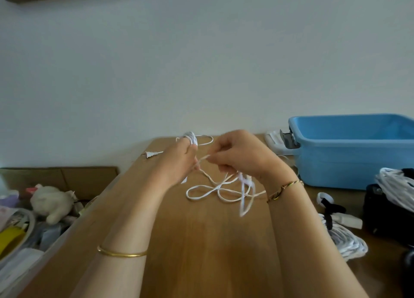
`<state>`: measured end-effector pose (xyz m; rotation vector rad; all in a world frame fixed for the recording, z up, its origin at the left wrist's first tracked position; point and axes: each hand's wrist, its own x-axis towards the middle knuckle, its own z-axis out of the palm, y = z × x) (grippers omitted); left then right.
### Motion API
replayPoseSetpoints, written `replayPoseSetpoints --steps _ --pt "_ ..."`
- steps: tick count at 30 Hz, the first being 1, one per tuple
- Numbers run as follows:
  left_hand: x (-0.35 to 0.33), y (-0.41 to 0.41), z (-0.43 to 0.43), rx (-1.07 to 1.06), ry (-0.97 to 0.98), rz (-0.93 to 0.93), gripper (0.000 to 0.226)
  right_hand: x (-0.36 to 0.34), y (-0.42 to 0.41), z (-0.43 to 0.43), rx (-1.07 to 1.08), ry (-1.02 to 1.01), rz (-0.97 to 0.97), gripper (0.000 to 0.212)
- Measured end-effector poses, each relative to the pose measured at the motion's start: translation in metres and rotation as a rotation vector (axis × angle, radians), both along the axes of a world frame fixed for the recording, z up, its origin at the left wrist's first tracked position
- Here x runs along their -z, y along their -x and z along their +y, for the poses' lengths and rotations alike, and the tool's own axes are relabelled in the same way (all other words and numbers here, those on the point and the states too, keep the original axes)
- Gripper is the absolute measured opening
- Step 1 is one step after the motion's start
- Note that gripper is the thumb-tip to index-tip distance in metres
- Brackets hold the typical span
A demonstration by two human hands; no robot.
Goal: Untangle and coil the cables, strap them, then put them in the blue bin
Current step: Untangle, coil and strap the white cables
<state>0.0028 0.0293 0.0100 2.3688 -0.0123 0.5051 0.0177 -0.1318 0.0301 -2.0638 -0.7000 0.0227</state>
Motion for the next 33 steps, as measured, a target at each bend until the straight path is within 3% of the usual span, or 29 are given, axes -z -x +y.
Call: replayPoseSetpoints --steps 2,6,11,19,22,27,31,33 --pt "-0.003 0.004 -0.002 0.073 0.032 0.121 0.037 0.001 -0.005 0.0 0.098 -0.15 -0.105 0.003" --pt "-0.009 0.016 -0.01 0.308 0.316 0.312 0.053 0.009 -0.014 0.002 0.199 -0.25 -0.216 0.007" --pt "-0.014 0.02 -0.005 0.435 0.486 0.275 0.042 0.018 -0.018 0.004 0.188 -0.34 -0.192 0.009" --pt "-0.019 0.012 0.02 0.514 1.268 0.271 0.04 0.035 -0.023 0.0 0.237 -0.224 -0.083 0.015" --pt "-0.022 0.013 0.022 0.565 1.471 0.224 0.043 0.037 -0.023 0.002 0.226 -0.149 -0.061 0.015" --pt "-0.02 0.004 0.013 0.549 1.536 0.037 0.034 0.031 -0.013 0.01 0.031 0.065 -0.001 0.015" --pt "-0.015 -0.004 0.015 0.39 1.557 -0.155 0.026 0.023 -0.003 0.013 -0.152 0.233 0.136 0.009" --pt "-0.011 -0.008 0.015 0.274 1.468 -0.253 0.022 0.019 0.0 0.014 -0.2 0.283 0.158 0.008"
